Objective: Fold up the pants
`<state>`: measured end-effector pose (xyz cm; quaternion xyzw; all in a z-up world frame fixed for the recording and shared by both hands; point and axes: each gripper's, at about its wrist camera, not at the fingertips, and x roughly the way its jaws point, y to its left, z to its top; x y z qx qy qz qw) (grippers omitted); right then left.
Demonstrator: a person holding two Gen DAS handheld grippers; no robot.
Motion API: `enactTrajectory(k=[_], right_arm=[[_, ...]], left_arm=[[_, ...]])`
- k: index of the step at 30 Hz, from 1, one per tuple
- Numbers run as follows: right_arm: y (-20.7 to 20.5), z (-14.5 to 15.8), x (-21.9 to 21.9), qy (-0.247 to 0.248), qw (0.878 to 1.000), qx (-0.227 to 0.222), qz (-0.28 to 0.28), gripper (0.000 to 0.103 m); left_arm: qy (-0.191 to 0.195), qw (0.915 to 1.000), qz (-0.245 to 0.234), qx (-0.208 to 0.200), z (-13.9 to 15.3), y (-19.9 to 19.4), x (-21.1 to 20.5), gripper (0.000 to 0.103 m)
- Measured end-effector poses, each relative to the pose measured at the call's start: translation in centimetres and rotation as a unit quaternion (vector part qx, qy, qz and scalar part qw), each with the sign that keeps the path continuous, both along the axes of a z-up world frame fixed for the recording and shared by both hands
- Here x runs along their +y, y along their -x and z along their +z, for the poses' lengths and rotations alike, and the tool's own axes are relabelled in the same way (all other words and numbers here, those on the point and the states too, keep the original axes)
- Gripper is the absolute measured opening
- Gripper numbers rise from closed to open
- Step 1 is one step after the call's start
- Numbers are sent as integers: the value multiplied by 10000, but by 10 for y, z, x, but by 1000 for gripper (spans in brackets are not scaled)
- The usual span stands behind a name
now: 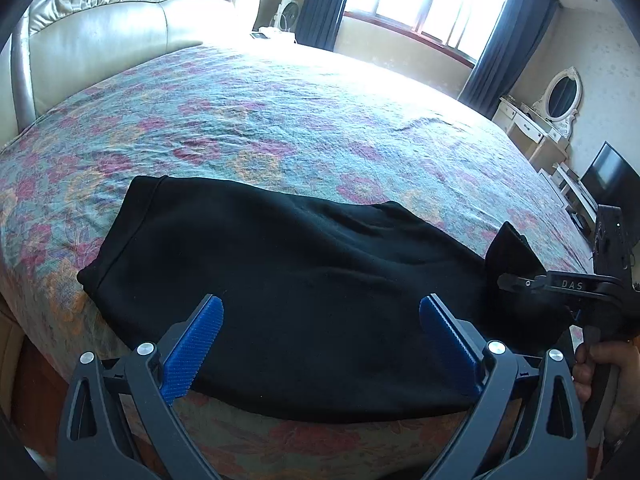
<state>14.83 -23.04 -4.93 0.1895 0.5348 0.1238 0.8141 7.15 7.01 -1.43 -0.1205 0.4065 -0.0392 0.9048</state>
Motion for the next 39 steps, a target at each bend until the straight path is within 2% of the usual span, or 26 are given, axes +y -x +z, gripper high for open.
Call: enactTrajectory(k=[6, 7, 10, 16, 20, 22, 26, 29, 32, 34, 37, 39], right_arm=[[0, -16, 11, -9, 10000, 44, 17, 38], [1, -17, 12, -48, 10000, 37, 27, 45], [3, -21, 16, -269, 9996, 80, 75, 58], [10, -26, 25, -631, 9971, 131, 408, 77], [22, -19, 19, -1215, 9900, 160, 699, 77], [33, -4, 1, -1465, 9870, -130, 647, 77], [56, 32, -69, -1776, 9807, -790, 218, 77], [59, 40, -140, -1686, 9803, -972, -338, 78], [54, 11, -210, -1836, 9746, -602, -1135, 78], [48, -16, -240, -1972, 9687, -326, -1474, 78], [34, -49, -251, -2282, 9632, -51, -1417, 78], [25, -61, -247, -2589, 9575, -45, -1270, 78]], left_arm=[[-27, 10000, -60, 26, -3, 0, -6, 98], [-45, 10000, -80, 29, -3, 0, -7, 98], [-89, 9999, -128, 55, -5, -1, -9, 98], [3, 9998, -108, 151, -12, 0, -10, 98], [68, 9998, -182, 103, -11, 2, -14, 98], [127, 9996, -255, 55, -10, 4, -19, 98], [376, 9980, -505, -5, -8, 8, -37, 98], [611, 9951, -781, -44, -7, 14, -60, 98], [816, 9898, -1169, 13, -8, 19, -89, 98], [814, 9875, -1351, 1, -7, 22, -106, 98], [703, 9863, -1488, -44, -7, 26, -125, 98], [672, 9850, -1589, -27, -11, 29, -130, 98]])
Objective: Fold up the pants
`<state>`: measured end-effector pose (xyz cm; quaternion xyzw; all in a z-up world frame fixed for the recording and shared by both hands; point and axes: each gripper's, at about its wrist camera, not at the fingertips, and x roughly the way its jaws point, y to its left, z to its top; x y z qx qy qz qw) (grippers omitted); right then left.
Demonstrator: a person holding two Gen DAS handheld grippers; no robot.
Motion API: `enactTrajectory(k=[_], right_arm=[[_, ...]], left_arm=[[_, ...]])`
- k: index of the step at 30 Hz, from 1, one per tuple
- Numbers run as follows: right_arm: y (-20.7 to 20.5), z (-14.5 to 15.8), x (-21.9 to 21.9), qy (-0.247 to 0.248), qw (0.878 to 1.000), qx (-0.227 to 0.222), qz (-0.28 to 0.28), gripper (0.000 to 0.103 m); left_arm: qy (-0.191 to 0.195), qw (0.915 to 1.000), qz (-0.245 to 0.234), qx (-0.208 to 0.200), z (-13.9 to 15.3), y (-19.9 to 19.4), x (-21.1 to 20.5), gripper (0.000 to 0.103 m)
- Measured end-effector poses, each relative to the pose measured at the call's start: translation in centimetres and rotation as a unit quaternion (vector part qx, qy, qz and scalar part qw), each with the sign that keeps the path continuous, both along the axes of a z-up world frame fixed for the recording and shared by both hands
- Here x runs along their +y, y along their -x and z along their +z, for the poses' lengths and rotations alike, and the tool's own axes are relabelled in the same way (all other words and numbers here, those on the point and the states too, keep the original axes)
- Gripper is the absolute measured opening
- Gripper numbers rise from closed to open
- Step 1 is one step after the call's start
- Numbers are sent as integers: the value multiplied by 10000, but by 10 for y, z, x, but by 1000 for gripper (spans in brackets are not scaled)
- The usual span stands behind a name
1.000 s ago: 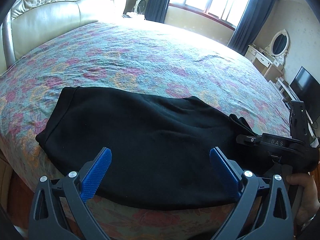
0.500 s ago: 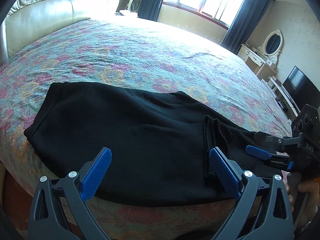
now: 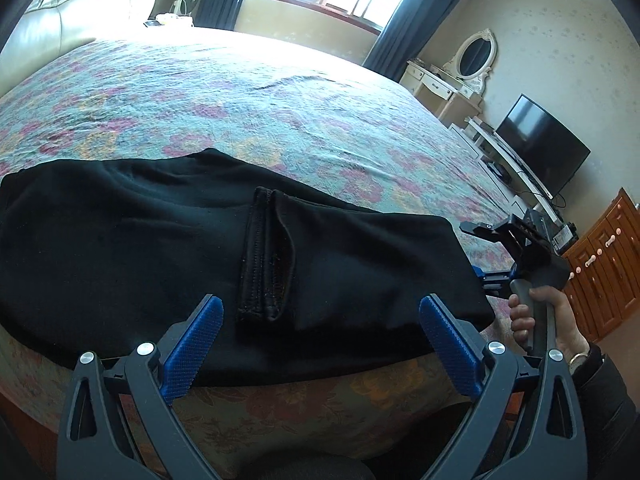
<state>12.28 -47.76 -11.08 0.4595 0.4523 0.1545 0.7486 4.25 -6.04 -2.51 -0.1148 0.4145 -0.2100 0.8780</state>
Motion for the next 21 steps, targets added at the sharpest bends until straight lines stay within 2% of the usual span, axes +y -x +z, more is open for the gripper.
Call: enactTrajectory(k=[3, 5, 7, 9, 10, 14, 17, 20, 21], right_arm=[[-13, -5, 13, -255, 9990, -208, 315, 76], [-18, -8, 22, -329, 9982, -204, 469, 64], [-19, -12, 26, -231, 9982, -160, 522, 38], [-18, -19, 20, -247, 9984, -138, 483, 26], [-16, -21, 18, -275, 9984, -167, 462, 24], [-10, -16, 10, -90, 9987, -278, 408, 21], [-13, -19, 11, -138, 9985, -198, 491, 21], [-9, -24, 3, -614, 9971, -79, 441, 36], [-5, -21, 1, -690, 9966, -128, 436, 49]], left_arm=[[-48, 9999, 49, 119, -9, -2, 2, 98], [-39, 9996, 166, 234, -17, -4, 8, 98], [17, 9988, 322, 364, -25, -7, 17, 98], [112, 9974, 506, 511, -32, -10, 27, 98], [152, 9965, 587, 569, -35, -11, 32, 98], [300, 9937, 854, 659, -37, -13, 56, 98], [289, 9926, 1051, 535, -31, -14, 81, 98], [179, 9904, 1300, 433, -28, -14, 112, 98], [169, 9889, 1414, 431, -28, -13, 125, 98]])
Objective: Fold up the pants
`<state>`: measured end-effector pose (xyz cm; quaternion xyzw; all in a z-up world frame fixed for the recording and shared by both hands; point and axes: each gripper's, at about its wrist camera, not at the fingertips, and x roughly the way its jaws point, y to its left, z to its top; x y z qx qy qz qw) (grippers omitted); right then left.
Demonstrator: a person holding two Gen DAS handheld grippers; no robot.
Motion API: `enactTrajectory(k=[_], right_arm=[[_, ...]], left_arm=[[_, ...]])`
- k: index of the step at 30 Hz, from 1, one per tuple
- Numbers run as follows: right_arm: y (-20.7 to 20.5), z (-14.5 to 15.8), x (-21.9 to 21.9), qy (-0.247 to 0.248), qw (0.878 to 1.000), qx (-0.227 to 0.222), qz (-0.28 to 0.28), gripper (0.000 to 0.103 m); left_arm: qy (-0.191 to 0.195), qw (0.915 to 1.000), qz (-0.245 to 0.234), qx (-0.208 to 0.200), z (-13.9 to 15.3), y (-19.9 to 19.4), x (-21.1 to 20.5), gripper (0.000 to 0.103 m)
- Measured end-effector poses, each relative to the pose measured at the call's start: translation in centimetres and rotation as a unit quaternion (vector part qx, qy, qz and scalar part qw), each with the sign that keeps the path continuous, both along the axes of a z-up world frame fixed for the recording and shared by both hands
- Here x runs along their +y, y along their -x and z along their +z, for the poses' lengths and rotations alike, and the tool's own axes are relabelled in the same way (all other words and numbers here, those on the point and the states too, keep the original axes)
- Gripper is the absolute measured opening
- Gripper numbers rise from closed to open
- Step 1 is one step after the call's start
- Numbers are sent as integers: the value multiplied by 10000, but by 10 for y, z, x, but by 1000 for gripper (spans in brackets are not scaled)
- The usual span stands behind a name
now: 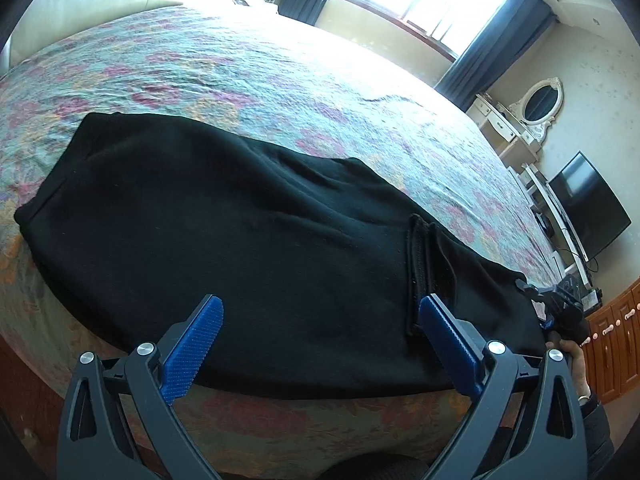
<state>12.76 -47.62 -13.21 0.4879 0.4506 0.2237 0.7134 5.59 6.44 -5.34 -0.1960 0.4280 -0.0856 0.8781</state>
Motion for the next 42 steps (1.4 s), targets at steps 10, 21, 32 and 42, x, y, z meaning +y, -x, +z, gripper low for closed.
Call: enactTrajectory(k=[10, 21, 32, 42], right_arm=[[43, 25, 29, 697, 9918, -367, 1006, 84], [66, 7, 34, 995, 9842, -134, 1459, 22], [29, 101, 56, 1909, 9746, -589, 1015, 75], [-75, 182, 177, 2663, 9405, -1233, 1715, 75]], left_arm=[[395, 9901, 1347, 42, -14, 29, 132, 98], [639, 9805, 1853, 98, -36, 33, 179, 98], [595, 9772, 2034, 124, -49, 29, 210, 98], [155, 9788, 2029, 249, -58, 14, 202, 98]])
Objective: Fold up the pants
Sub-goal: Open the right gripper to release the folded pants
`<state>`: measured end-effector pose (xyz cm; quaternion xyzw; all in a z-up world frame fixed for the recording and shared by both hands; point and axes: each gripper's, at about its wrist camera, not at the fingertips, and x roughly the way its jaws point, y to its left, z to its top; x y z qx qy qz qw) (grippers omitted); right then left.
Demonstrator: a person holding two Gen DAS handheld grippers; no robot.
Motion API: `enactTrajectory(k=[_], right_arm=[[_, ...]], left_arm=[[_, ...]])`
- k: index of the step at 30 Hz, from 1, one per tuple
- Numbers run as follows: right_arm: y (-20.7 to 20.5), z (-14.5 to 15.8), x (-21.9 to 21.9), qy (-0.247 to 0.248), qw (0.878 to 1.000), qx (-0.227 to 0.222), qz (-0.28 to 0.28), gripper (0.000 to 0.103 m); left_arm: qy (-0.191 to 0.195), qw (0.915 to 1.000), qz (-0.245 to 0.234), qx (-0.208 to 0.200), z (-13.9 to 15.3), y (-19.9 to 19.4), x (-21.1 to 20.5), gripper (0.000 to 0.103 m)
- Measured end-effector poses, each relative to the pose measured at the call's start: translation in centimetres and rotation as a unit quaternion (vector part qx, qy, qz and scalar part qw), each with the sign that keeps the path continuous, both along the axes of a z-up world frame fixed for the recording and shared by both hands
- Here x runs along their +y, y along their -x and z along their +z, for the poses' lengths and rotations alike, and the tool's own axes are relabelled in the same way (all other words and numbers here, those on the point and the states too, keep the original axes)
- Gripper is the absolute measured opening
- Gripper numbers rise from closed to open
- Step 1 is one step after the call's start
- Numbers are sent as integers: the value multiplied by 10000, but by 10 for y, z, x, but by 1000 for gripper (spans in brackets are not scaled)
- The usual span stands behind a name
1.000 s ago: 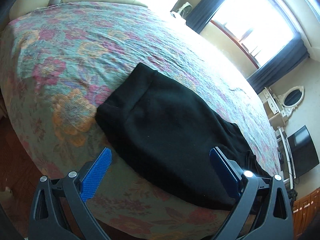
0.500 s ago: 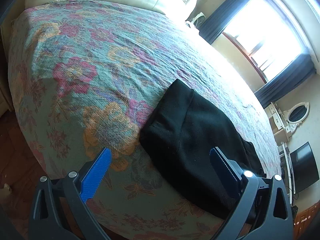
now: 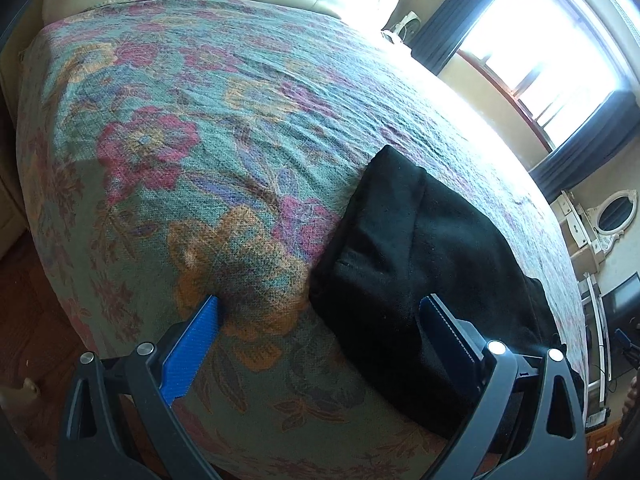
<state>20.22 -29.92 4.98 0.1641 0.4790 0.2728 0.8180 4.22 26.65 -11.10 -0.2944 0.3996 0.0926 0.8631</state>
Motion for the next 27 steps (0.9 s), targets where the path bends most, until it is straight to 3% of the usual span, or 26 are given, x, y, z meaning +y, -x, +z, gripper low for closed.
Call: enactTrajectory(k=[2, 5, 7, 12, 15, 18, 21, 23, 27], right_arm=[[-28, -17, 31, -676, 9955, 435, 511, 75], [-70, -50, 76, -478, 9921, 816, 819, 75], [-94, -78, 95, -588, 9870, 1201, 889, 66], [-122, -128, 139, -219, 9792, 1659, 1143, 63], [-125, -144, 157, -343, 9706, 1889, 1450, 39], [-122, -145, 166, 108, 9732, 1662, 1585, 12], [-126, -141, 157, 22, 9816, 1342, 1359, 8], [-129, -148, 160, 244, 9846, 1248, 1201, 4], [-134, -152, 157, -56, 9885, 1232, 880, 7]], left_arm=[[-38, 9999, 153, 29, 2, -2, 0, 98], [-200, 9994, 242, -116, 10, -4, -5, 98], [-376, 9992, 146, -84, 11, -9, -8, 98], [-622, 9981, 2, 24, 4, -15, -12, 98], [-551, 9985, 47, -22, 3, -15, -9, 98], [-523, 9986, 34, -37, 3, -15, -8, 98], [-608, 9981, -74, -33, 2, -15, -10, 98], [-710, 9974, -147, -32, 1, -16, -12, 98], [-749, 9970, -217, -4, 1, -15, -13, 98]])
